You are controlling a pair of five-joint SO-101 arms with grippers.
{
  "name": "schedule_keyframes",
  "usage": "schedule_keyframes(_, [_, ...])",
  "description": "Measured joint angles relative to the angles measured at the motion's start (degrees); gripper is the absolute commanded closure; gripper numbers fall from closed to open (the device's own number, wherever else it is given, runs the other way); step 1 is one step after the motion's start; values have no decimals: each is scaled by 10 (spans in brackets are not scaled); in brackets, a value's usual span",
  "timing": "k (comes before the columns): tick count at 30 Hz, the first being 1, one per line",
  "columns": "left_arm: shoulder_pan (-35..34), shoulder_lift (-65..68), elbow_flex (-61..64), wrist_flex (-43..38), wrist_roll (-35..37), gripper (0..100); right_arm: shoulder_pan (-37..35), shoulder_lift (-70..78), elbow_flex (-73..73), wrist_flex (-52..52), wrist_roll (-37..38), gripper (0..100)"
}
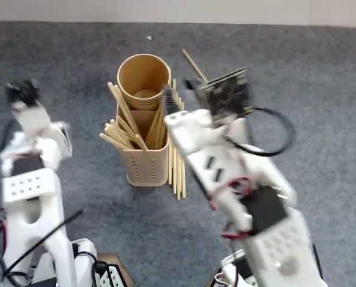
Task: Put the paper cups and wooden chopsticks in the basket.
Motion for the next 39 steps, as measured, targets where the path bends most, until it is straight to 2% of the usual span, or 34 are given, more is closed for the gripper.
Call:
schedule_keyframes(4, [14,4,-215,162,1,822,59,-6,-135,212,0,868])
schedule_keyframes(8, [78,61,-424,306,0,821,79,-11,-100,311,0,868])
schedule_keyframes(11, [122,136,-548,396,1,786,82,-30,12,289,0,868])
schedule_keyframes(14, [150,218,-650,473,18,744,82,-78,180,198,0,868])
schedule_keyframes(18, [190,292,-770,546,23,745,82,-152,413,62,22,868])
schedule_keyframes(21, [221,321,-796,562,26,745,82,-176,534,8,25,868])
schedule_keyframes(23, [236,330,-796,563,40,745,82,-180,562,-3,33,868])
schedule_keyframes(29, [288,331,-739,566,55,745,82,-182,572,-11,40,868])
schedule_keyframes(39, [285,338,-613,565,58,745,82,-185,575,-11,40,868])
